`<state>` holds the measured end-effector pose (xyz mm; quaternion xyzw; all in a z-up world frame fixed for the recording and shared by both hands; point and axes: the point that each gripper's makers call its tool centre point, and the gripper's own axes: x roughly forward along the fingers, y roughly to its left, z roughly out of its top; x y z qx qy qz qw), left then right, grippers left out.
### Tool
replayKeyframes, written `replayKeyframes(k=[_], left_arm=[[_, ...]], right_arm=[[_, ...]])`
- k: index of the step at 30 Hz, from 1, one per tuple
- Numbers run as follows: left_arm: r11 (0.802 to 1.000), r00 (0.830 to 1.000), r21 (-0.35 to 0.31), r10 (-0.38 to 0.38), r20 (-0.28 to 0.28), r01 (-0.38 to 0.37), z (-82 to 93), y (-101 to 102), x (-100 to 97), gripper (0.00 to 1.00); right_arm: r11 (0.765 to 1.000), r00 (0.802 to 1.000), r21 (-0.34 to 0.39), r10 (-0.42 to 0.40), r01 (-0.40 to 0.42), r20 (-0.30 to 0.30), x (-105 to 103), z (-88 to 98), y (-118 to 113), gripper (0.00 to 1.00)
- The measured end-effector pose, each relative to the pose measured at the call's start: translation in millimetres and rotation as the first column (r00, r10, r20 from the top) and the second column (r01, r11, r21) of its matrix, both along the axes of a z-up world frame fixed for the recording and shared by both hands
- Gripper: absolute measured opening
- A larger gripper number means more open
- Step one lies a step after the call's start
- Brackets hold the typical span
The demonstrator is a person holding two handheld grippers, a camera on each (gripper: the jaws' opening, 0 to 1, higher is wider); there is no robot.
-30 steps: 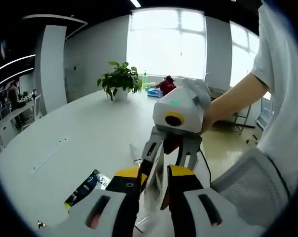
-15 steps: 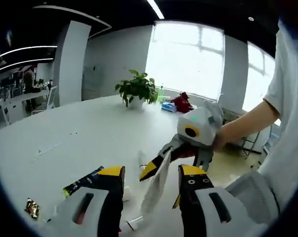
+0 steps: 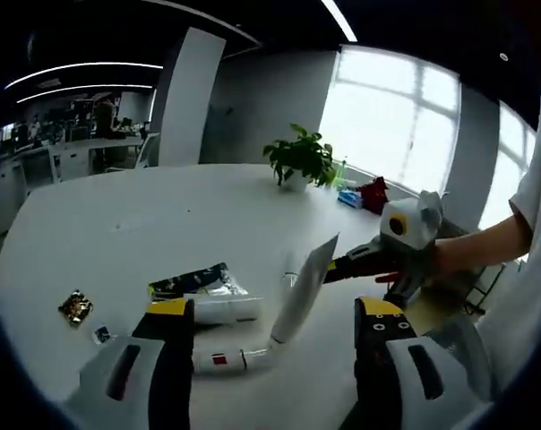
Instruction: Arrange the skincare products in the storage area until every visible bottle or jar stands upright without overlapping.
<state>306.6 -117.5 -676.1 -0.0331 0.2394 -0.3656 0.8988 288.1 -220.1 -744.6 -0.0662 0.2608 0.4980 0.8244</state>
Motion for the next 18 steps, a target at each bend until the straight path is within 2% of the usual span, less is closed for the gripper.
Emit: replayKeyframes(k=[9, 15, 16, 18], left_arm=[[0.992, 0.993, -0.047, 0.113, -0.025, -0.114, -7.5, 25.1, -25.2, 0.77], [0.978, 0.977, -0.036, 0.2, -0.074, -0.203, -23.9, 56.2, -44.2, 0.79], [0.975, 0.973, -0.034, 0.219, -0.074, -0.222, -25.2, 60.6, -48.5, 0.8], [0.97, 0.969, -0.032, 0.237, -0.073, -0.24, -27.6, 69.0, -53.3, 0.81]], right_arm=[[0.999, 0.999, 0.0, -0.038, 0.038, -0.031, -22.1, -4.2, -9.4, 0.81], [0.997, 0.995, 0.016, -0.077, 0.078, -0.068, -38.9, -0.9, -14.1, 0.83], [0.995, 0.991, 0.027, -0.094, 0.097, -0.092, -42.3, 0.3, -14.0, 0.83], [0.991, 0.987, 0.045, -0.12, 0.125, -0.103, -45.4, 3.1, -13.6, 0.85]])
